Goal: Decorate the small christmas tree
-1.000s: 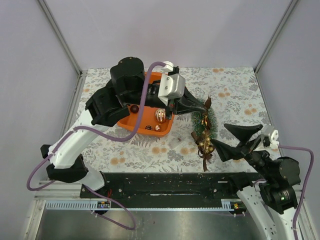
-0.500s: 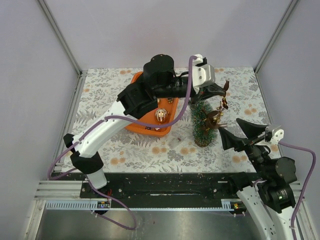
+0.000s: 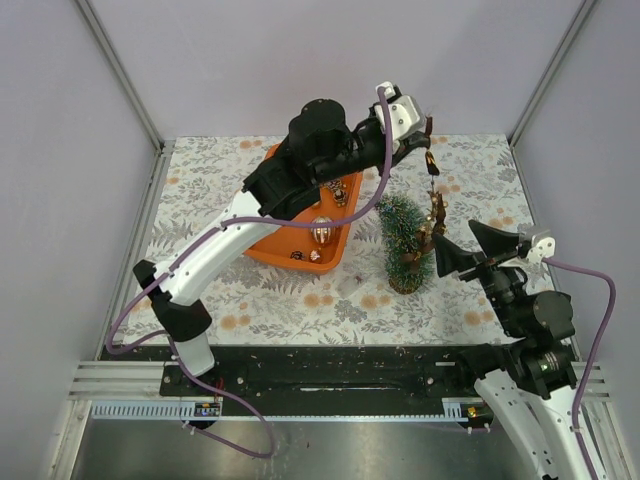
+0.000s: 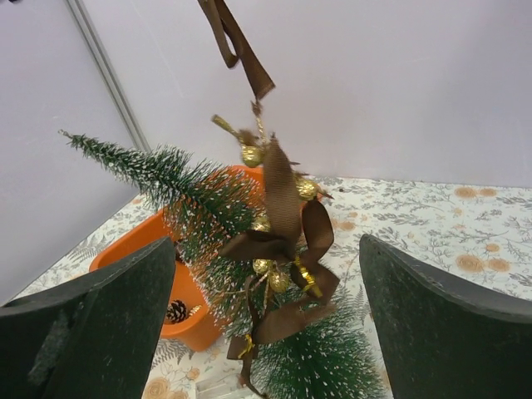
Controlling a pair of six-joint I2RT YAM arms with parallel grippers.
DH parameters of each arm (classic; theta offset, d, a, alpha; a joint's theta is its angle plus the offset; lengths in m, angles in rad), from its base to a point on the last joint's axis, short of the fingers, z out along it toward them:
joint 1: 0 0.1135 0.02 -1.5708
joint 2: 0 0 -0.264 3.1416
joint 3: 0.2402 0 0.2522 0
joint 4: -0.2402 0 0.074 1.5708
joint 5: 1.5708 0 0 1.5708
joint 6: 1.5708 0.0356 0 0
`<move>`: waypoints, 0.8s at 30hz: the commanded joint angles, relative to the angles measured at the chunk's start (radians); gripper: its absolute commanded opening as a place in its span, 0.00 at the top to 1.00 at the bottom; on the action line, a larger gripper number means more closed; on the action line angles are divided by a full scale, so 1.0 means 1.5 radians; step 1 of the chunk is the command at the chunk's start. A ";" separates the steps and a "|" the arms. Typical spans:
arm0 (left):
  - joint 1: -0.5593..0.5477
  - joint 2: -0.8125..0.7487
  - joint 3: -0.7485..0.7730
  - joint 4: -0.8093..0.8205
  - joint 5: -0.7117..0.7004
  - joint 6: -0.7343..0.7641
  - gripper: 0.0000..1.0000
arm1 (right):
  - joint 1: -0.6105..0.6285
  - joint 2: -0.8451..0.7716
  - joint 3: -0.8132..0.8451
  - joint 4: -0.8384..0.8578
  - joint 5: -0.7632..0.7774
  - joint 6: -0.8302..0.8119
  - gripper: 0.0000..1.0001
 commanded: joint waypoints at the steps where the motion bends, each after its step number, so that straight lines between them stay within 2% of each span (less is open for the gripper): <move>1: 0.041 -0.036 -0.033 0.025 -0.074 -0.017 0.96 | 0.003 0.010 -0.005 0.075 0.013 0.014 0.01; 6: 0.079 -0.077 -0.122 0.035 -0.074 -0.056 0.94 | 0.003 0.005 -0.013 0.075 0.020 0.016 0.01; 13: 0.097 -0.106 -0.142 -0.042 -0.077 -0.096 0.92 | 0.004 0.001 -0.031 0.075 0.025 0.032 0.01; 18: 0.097 -0.156 -0.197 -0.074 -0.087 -0.117 0.91 | 0.004 -0.004 -0.046 0.076 0.027 0.046 0.01; 20: 0.097 -0.182 -0.239 -0.078 -0.086 -0.125 0.91 | 0.003 -0.009 -0.050 0.075 0.028 0.052 0.01; 24: 0.097 -0.241 -0.349 -0.079 -0.064 -0.140 0.83 | 0.004 -0.010 -0.053 0.075 0.030 0.054 0.00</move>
